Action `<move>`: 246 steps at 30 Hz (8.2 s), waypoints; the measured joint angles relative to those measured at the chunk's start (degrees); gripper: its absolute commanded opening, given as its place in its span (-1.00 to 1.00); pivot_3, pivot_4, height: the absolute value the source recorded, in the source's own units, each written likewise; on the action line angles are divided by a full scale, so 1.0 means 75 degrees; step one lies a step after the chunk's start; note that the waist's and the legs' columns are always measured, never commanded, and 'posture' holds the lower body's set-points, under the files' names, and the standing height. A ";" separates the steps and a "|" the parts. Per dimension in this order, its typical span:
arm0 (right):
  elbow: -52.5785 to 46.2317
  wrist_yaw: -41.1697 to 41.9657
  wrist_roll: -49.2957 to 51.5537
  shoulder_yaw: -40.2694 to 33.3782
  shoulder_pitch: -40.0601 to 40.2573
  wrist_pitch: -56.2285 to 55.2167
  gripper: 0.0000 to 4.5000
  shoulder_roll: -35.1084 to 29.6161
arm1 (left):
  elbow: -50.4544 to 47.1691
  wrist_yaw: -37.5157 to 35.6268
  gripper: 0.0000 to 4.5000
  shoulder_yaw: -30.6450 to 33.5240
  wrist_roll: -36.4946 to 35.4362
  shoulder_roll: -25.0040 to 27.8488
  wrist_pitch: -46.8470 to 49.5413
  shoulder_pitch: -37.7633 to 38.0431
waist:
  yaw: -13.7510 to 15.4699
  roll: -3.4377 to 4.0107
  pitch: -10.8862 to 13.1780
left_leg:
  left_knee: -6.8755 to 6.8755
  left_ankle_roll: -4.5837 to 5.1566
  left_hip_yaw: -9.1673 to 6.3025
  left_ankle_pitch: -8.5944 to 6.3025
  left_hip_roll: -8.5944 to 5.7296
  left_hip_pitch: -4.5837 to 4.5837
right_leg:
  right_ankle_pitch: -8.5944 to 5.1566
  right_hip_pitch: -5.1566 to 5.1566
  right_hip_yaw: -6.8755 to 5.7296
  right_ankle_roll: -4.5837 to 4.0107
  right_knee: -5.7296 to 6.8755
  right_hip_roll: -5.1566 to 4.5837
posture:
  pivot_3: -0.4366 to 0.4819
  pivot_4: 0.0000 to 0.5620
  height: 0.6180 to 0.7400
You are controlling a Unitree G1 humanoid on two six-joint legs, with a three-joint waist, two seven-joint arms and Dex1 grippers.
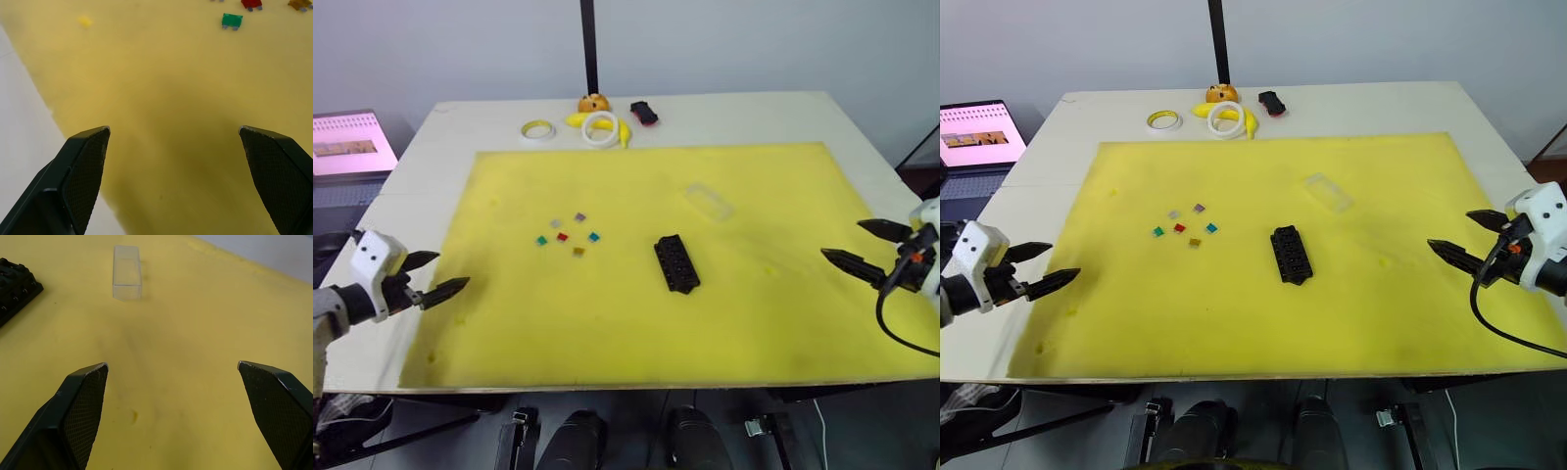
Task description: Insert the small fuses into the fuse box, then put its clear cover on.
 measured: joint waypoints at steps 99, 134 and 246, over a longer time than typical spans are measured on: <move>-0.3303 -0.1394 0.1342 0.4689 -0.3526 0.2374 1.00 0.2566 | 0.4883 0.2107 0.23 0.0347 -0.2220 -0.2742 0.7196 -0.5445 | 0.0046 -0.0019 -0.0009 | 0.0029 -0.0020 -0.0044 0.0014 -0.0030 -0.0008 | 0.0001 -0.0006 -0.0010 0.0001 0.0050 -0.0006 | -0.05 -0.47 1.00; -0.3072 -0.3936 0.3299 0.3156 -0.3468 0.3302 1.00 0.4912 | 0.1742 0.3659 -0.96 0.1928 -0.3975 -0.4418 0.9596 -0.6399 | -0.0195 -0.0029 -0.0004 | 0.0021 -0.0023 -0.0049 0.0015 -0.0015 -0.0043 | 0.0001 -0.0055 -0.0011 0.0001 0.0052 0.0002 | -0.05 -0.47 1.00; 0.0794 0.3999 -0.2470 0.7023 -0.5720 -0.2456 -1.00 0.0897 | -0.3014 -0.0688 0.99 -0.4804 0.0175 -0.2405 0.0794 -0.3052 | -0.0143 -0.0021 0.0006 | 0.0023 -0.0004 -0.0016 0.0004 -0.0008 -0.0051 | 0.0002 -0.0052 -0.0006 0.0003 0.0008 0.0002 | -0.05 -0.47 1.00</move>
